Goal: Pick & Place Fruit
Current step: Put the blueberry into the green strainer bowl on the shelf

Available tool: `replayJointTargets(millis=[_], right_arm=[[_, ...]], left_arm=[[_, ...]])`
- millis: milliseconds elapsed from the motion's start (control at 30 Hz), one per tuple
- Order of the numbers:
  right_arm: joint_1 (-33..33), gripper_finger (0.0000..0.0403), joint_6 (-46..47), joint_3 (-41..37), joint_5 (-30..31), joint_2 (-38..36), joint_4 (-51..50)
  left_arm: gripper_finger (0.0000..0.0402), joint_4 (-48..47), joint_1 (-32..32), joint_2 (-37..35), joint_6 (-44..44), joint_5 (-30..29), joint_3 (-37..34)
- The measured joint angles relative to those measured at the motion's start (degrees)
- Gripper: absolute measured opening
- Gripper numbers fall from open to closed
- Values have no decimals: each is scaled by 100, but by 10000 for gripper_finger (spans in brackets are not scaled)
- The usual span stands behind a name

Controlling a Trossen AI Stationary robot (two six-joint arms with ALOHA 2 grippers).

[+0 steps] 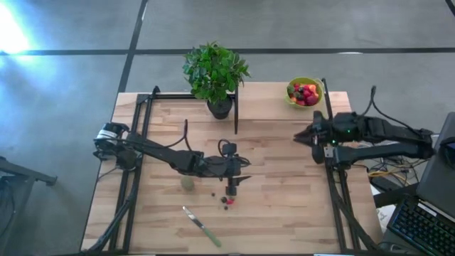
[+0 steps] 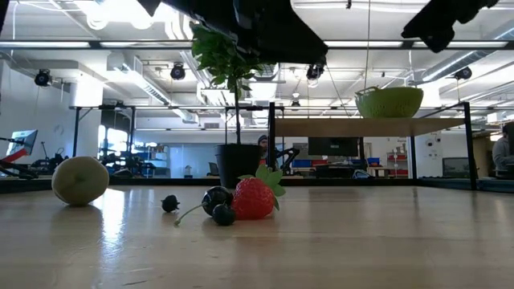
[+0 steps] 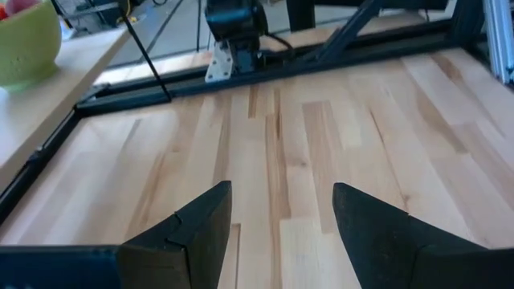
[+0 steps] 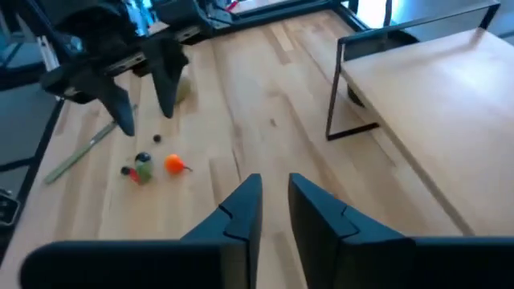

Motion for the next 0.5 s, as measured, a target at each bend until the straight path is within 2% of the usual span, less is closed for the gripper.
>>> replayJointTargets(millis=[67,267,500], right_arm=[[287,47,98,-275,238,-112,235],[840,19,113,-972,259,0,1047],[1329,11,-55,-1517,310,449,1910]], left_arm=[[222,-177,-2,-41,-13,1,0],[222,-1217,-162,-358,-211,21,2],[222,-2609,-628,-664,-1249,730,2]])
